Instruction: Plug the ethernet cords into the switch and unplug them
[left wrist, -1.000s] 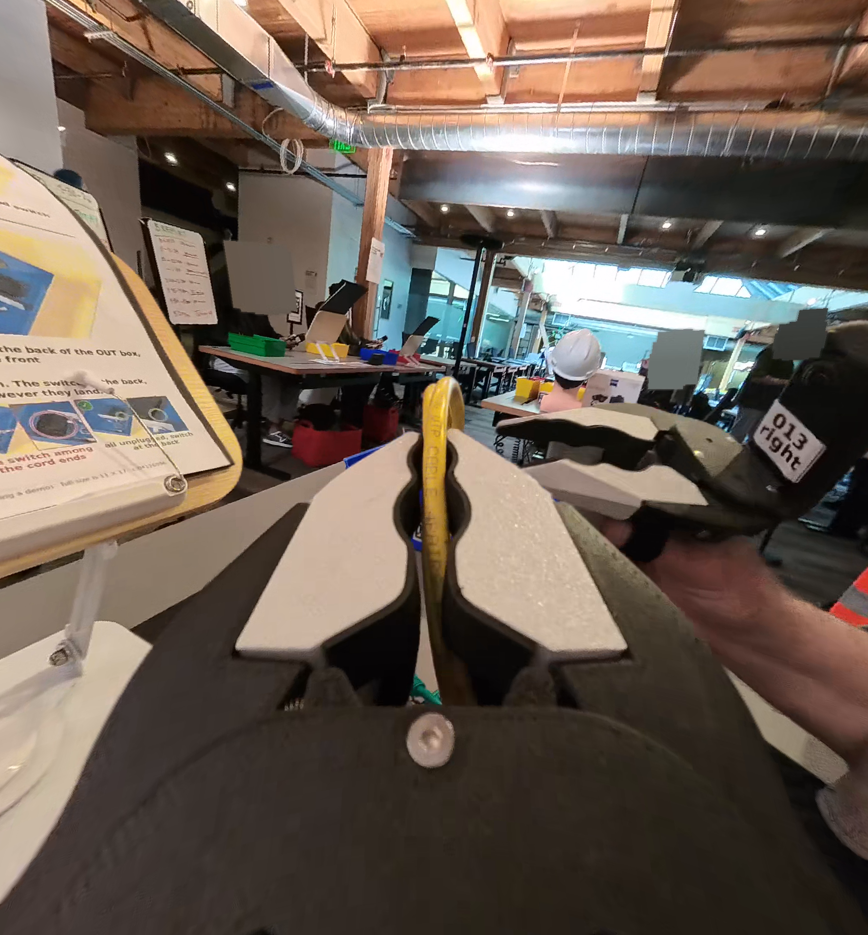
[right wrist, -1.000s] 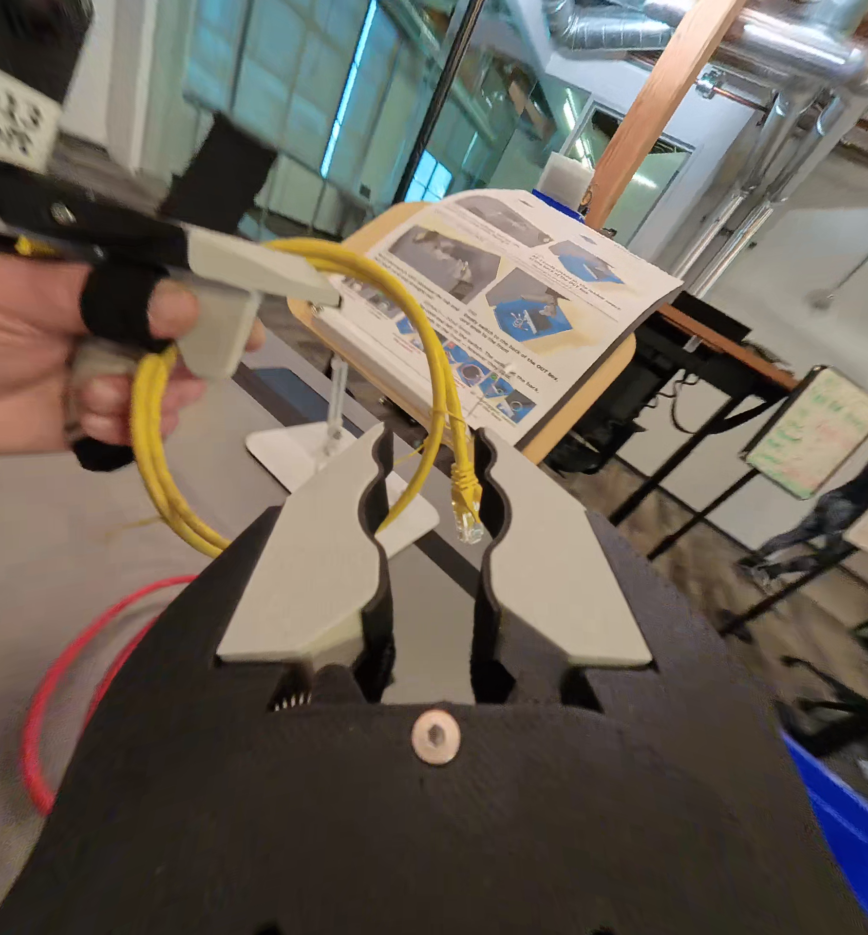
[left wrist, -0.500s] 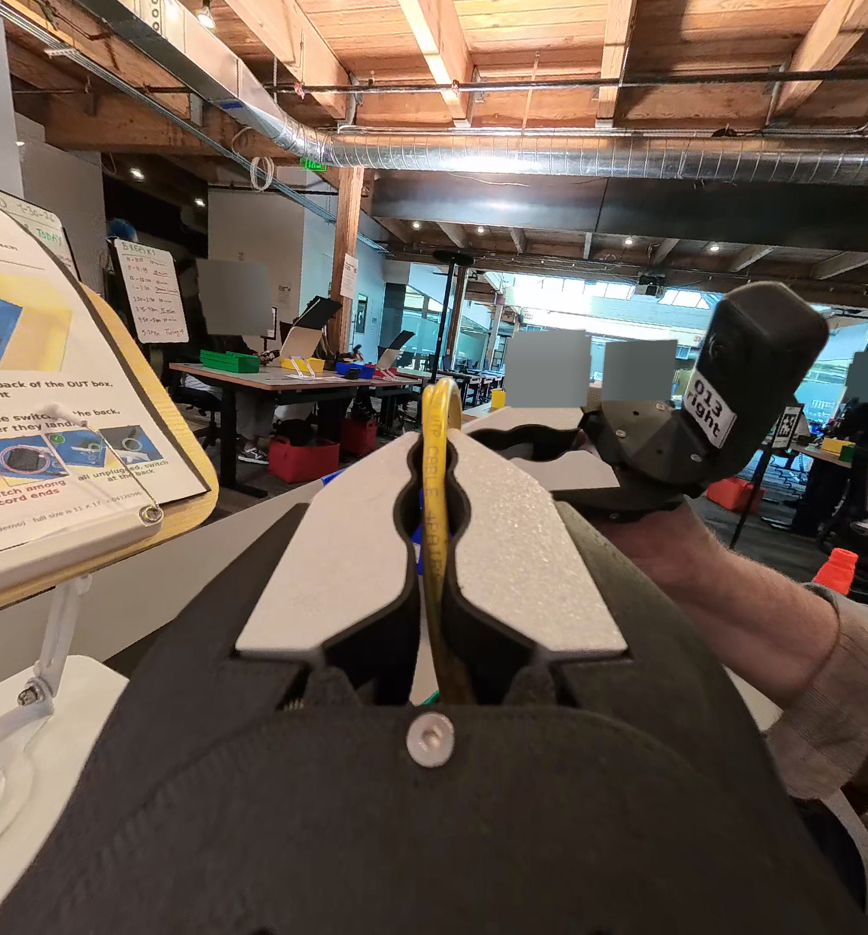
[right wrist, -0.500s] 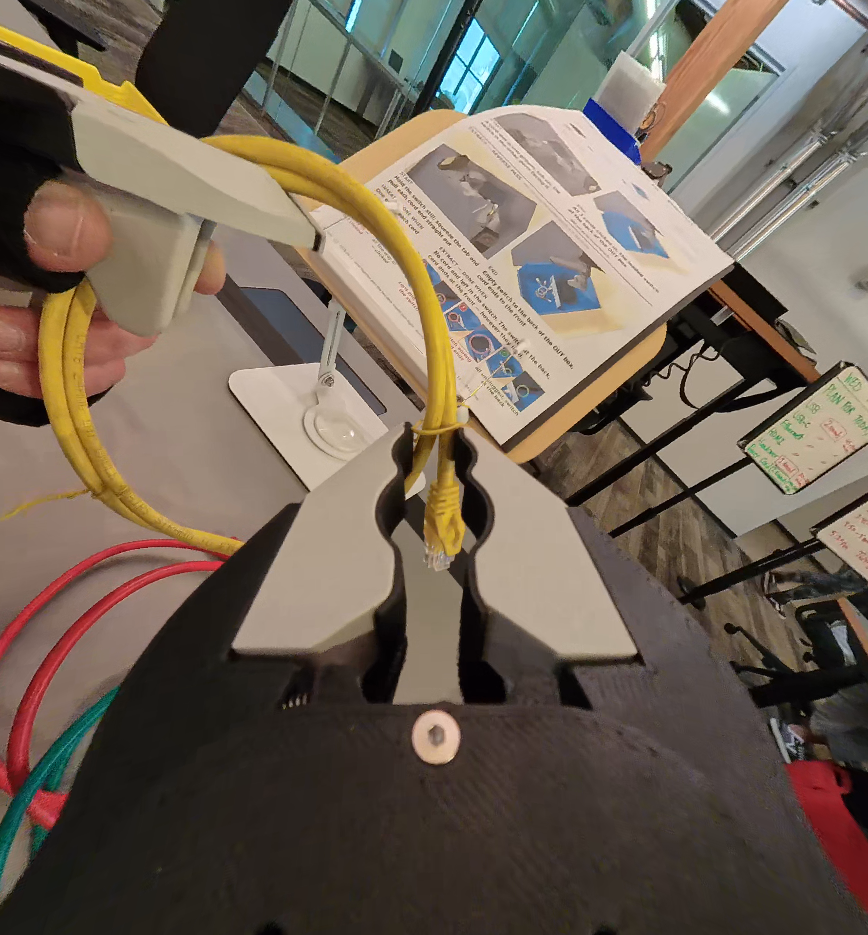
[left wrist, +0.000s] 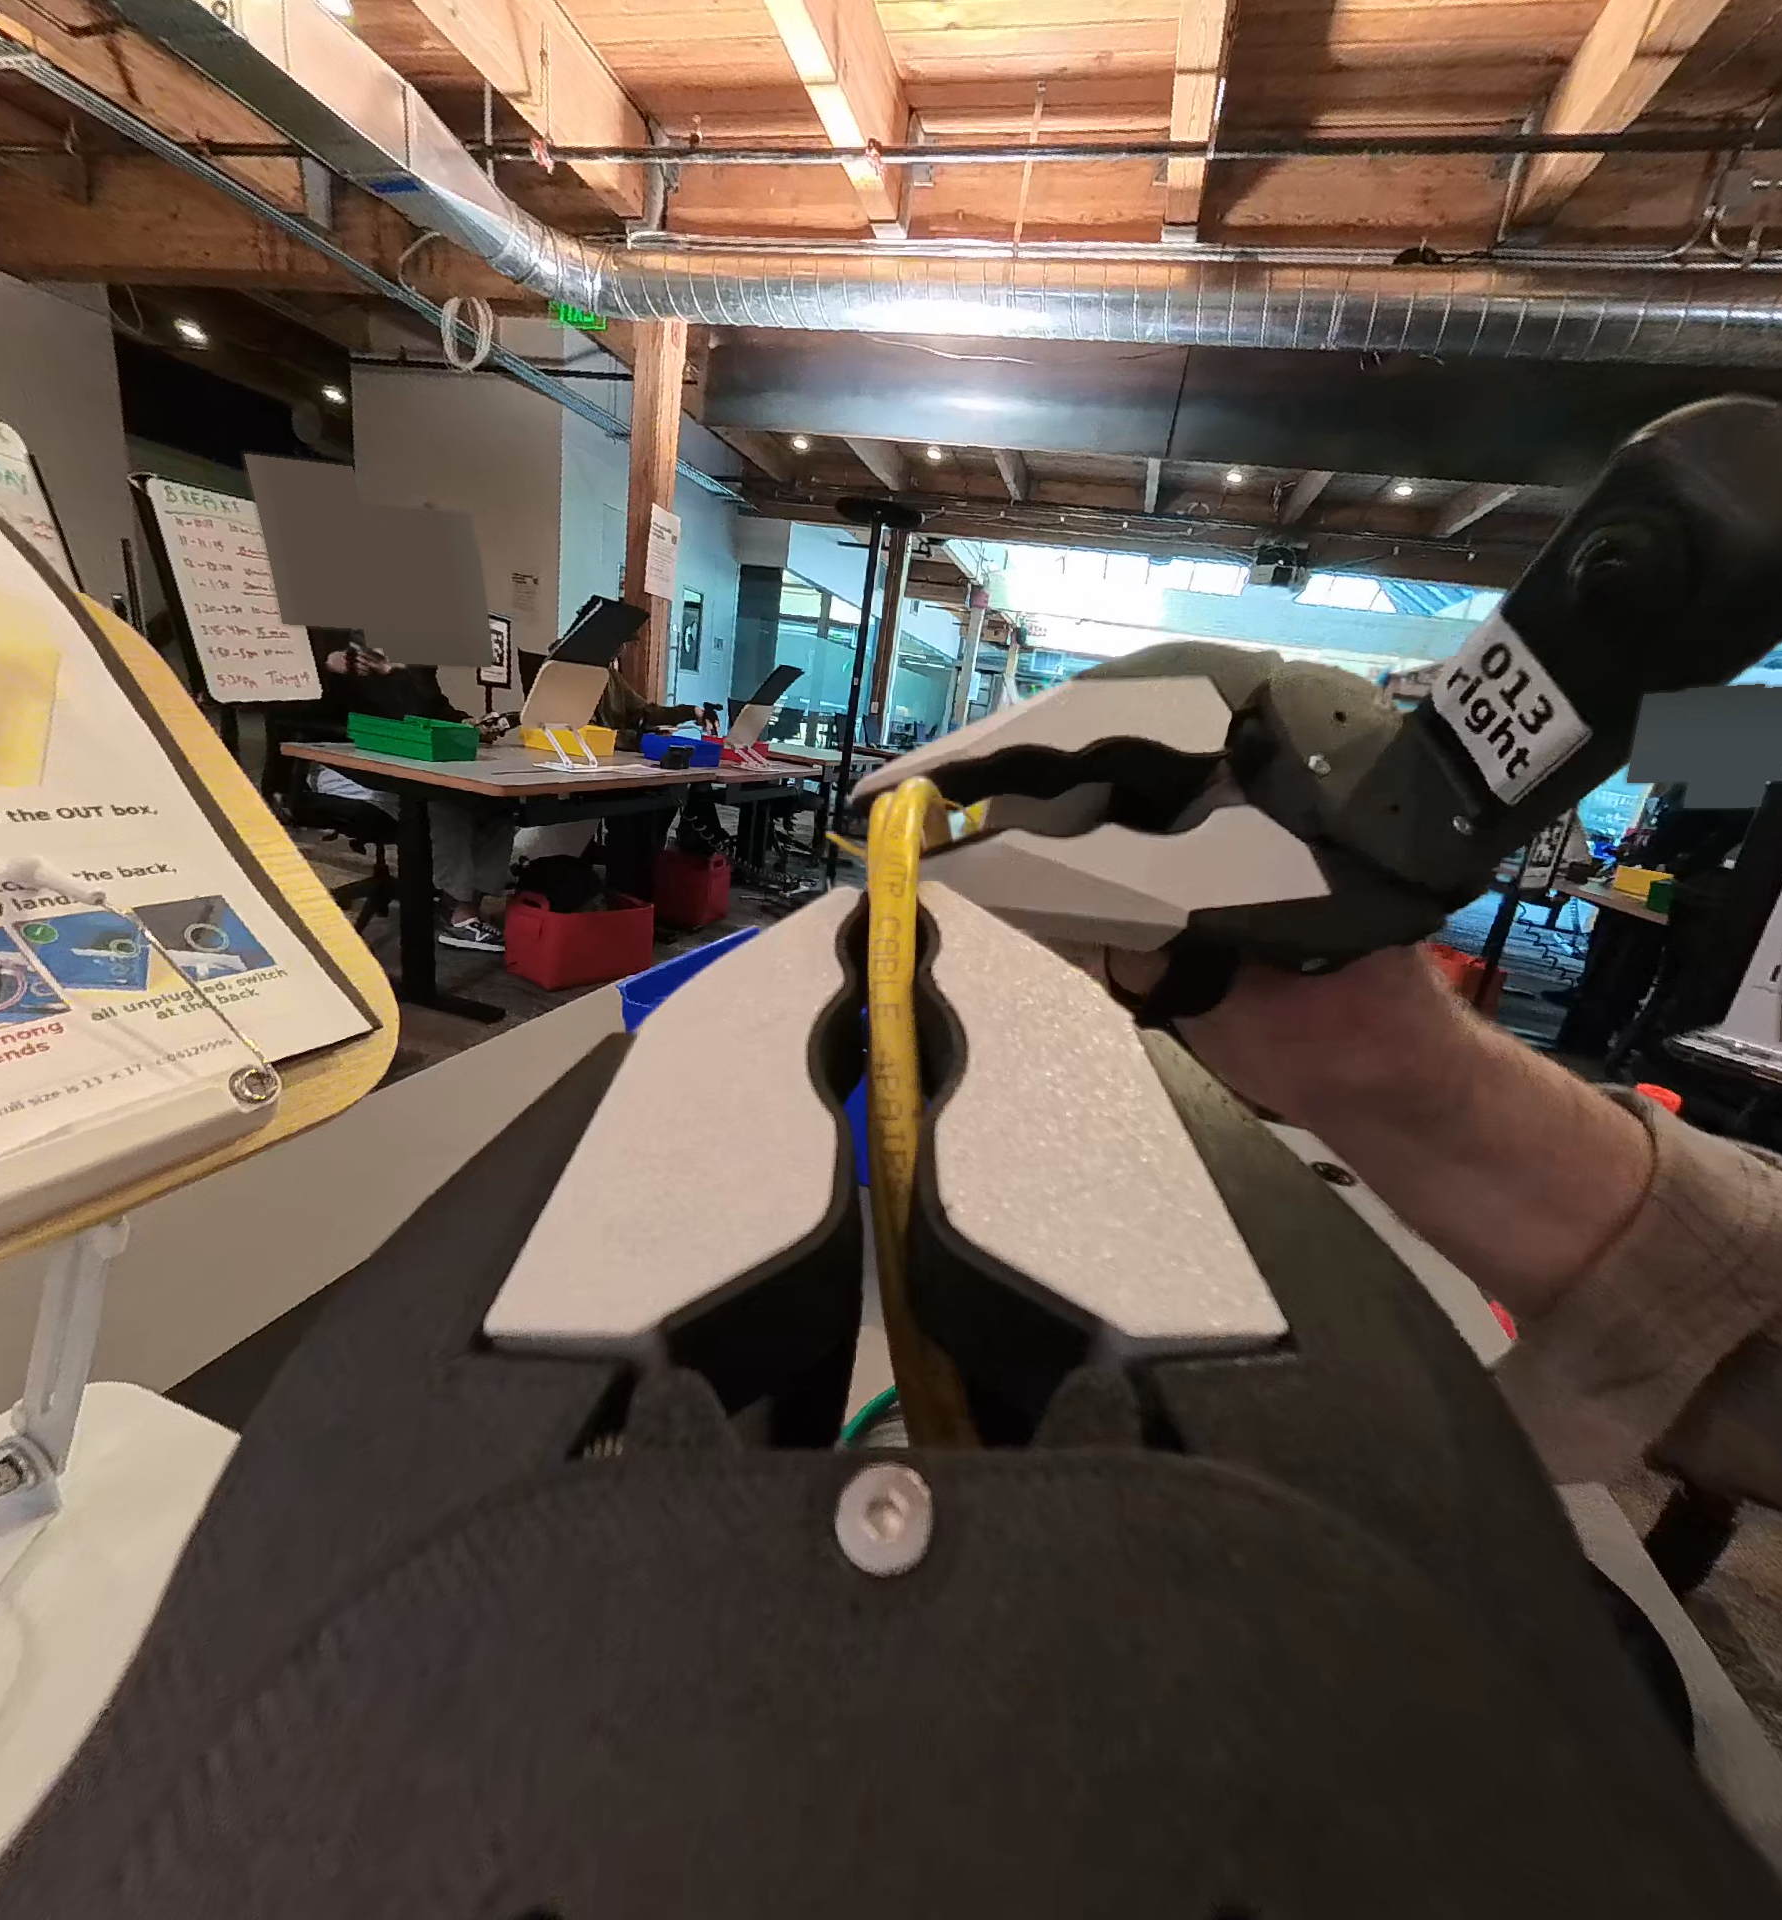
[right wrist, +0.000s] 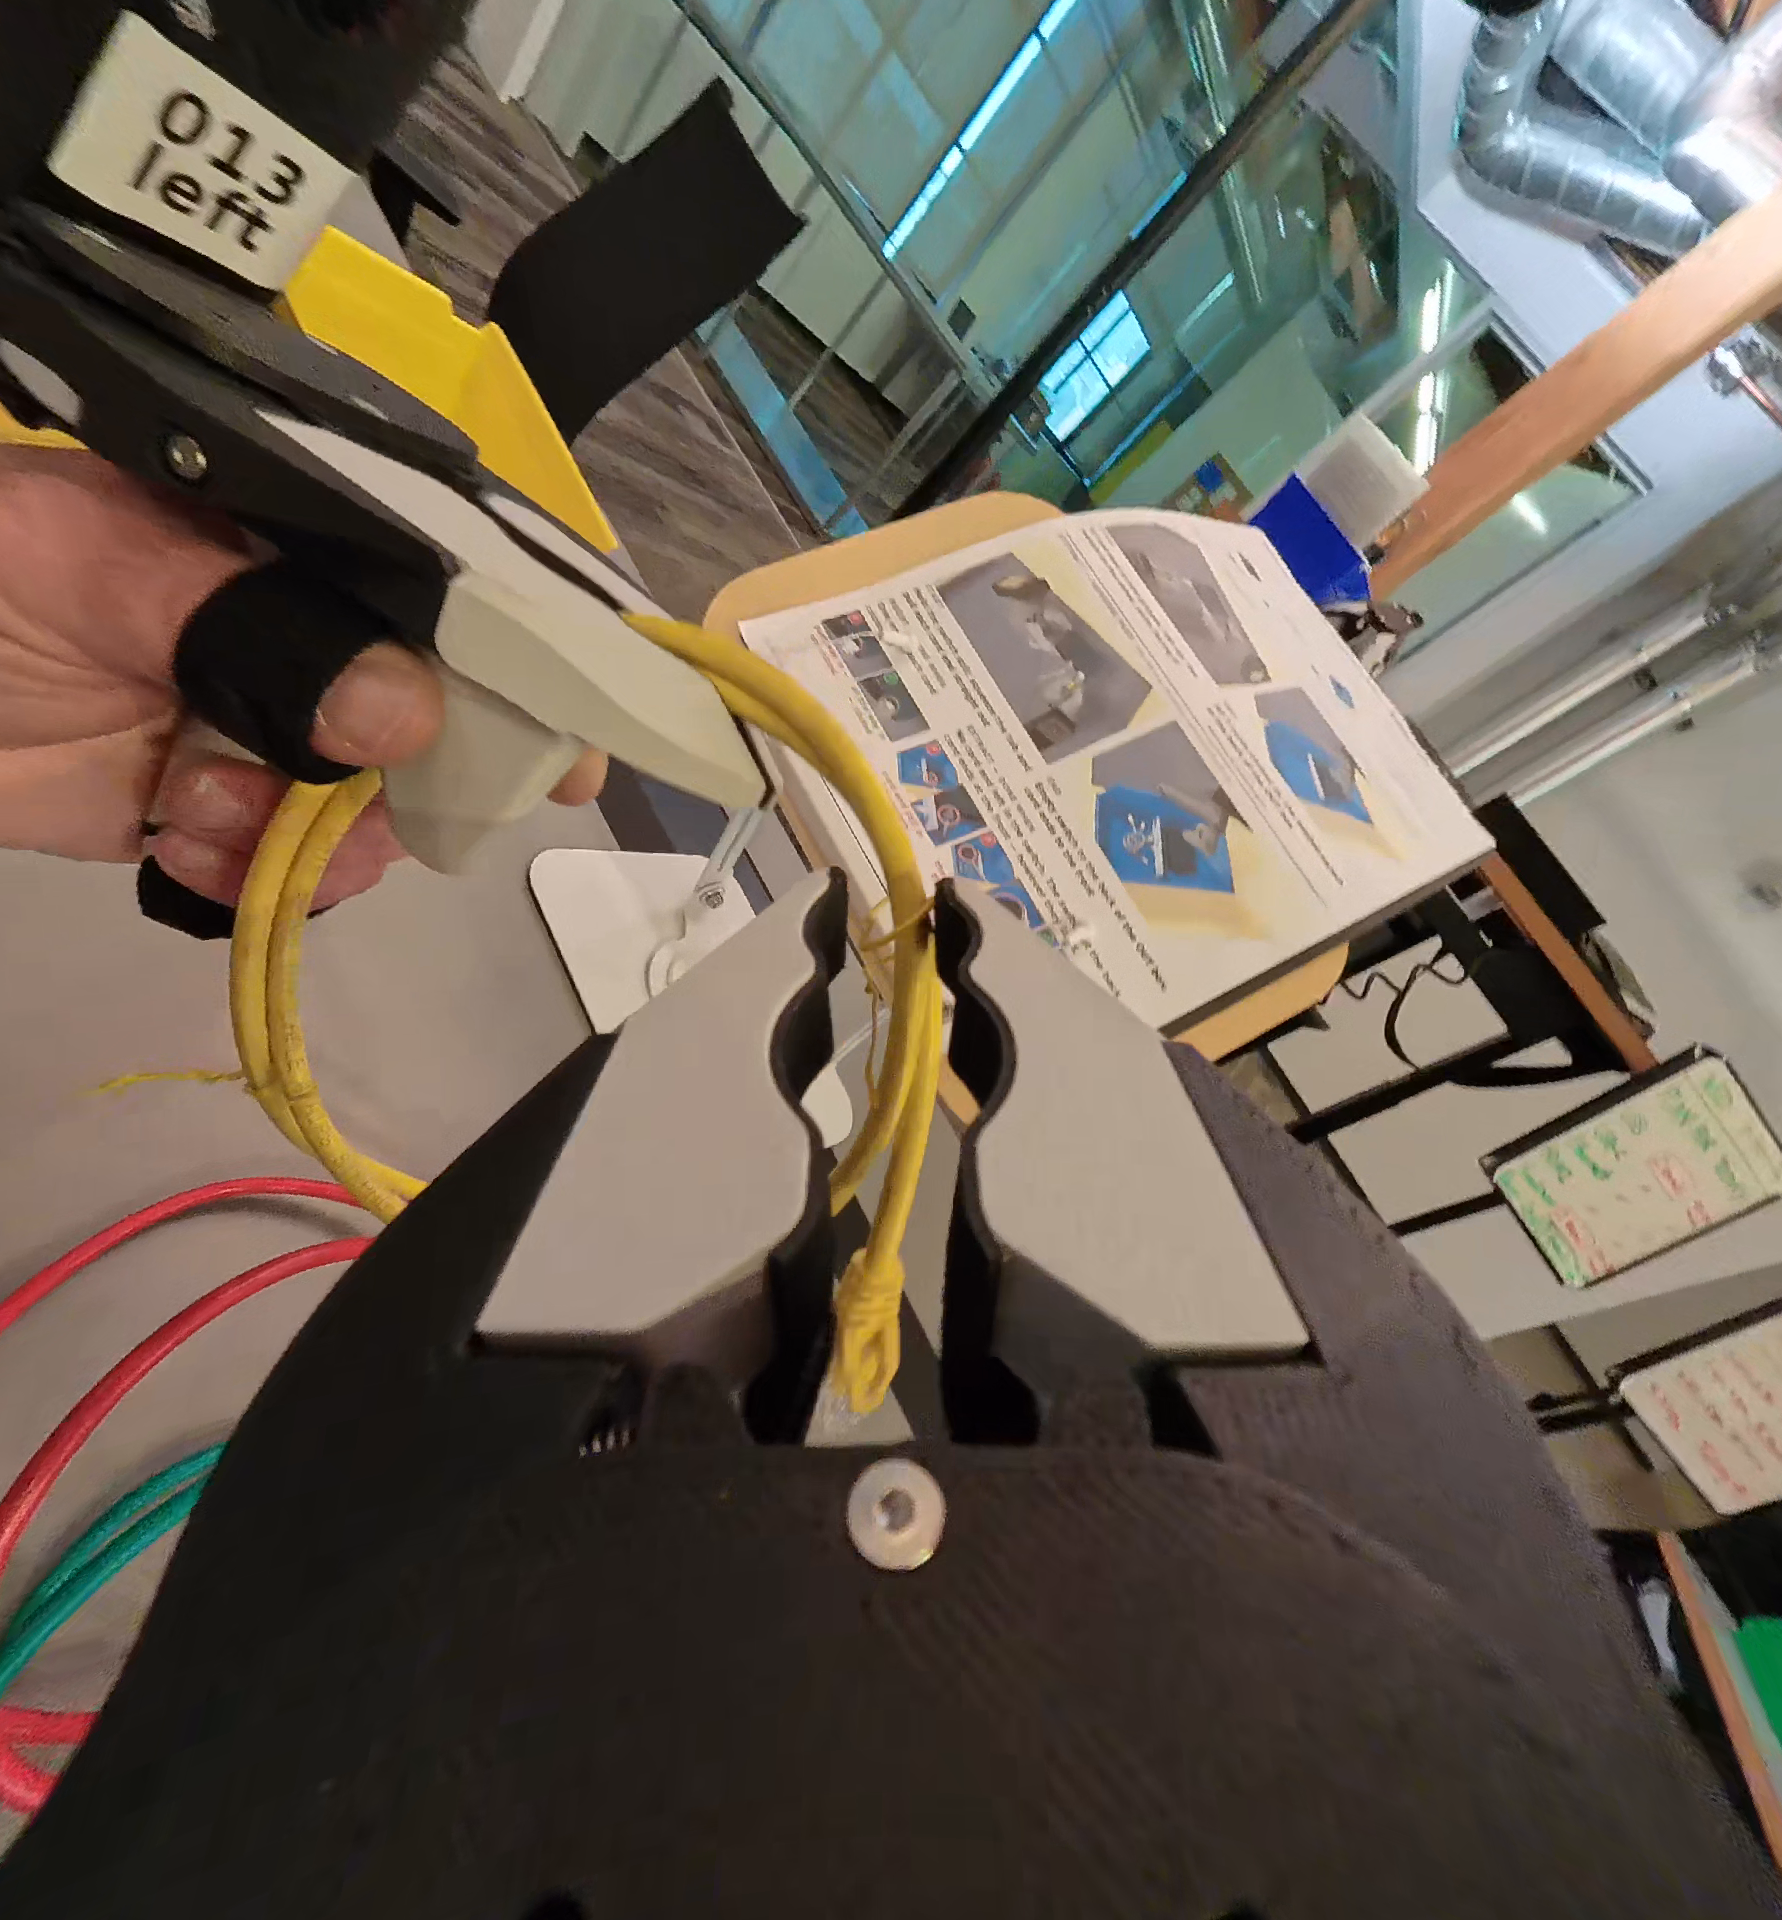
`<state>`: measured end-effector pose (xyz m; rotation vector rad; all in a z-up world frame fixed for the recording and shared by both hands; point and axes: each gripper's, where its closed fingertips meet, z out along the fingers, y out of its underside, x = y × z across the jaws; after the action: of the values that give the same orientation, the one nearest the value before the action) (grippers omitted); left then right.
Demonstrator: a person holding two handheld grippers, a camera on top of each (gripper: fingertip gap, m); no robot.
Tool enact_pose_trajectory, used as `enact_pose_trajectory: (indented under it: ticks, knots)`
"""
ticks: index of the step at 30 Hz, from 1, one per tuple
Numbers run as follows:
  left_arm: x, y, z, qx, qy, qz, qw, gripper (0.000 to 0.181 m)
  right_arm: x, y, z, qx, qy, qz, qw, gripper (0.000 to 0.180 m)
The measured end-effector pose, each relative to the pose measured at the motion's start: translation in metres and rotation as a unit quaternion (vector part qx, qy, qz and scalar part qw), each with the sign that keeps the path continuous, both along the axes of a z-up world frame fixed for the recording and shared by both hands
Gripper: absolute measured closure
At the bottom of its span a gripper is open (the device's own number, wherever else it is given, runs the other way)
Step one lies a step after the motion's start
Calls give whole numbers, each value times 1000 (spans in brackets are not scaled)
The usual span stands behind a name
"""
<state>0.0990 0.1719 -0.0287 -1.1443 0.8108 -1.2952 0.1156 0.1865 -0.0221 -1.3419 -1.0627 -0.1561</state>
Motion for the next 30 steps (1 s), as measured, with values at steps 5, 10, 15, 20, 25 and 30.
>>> enact_pose_trajectory:
  ticks: [5, 10, 15, 20, 25, 30]
  knots:
    - [2, -5, -1, 1, 1, -19, 1000, 177, -6, -5, 1, -24, -49, 37, 998, 171]
    - [2, -9, 3, 11, 0, -28, 1000, 177, -7, -11, 4, -58, -51, 71, 995, 174]
    - [3, -11, 2, 11, -1, -45, 999, 177, -7, -15, 1, -117, -42, 103, 987, 174]
    - [5, -11, -2, 6, 15, -69, 997, 174, -3, -14, -5, -150, -80, 110, 979, 175]
    - [-1, -19, 1, -1, 49, -141, 989, 148, 3, -14, -6, -150, -96, 129, 976, 176]
    - [-19, -34, 8, -37, 71, -245, 966, 129, 0, -25, -15, -142, -143, 165, 966, 176]
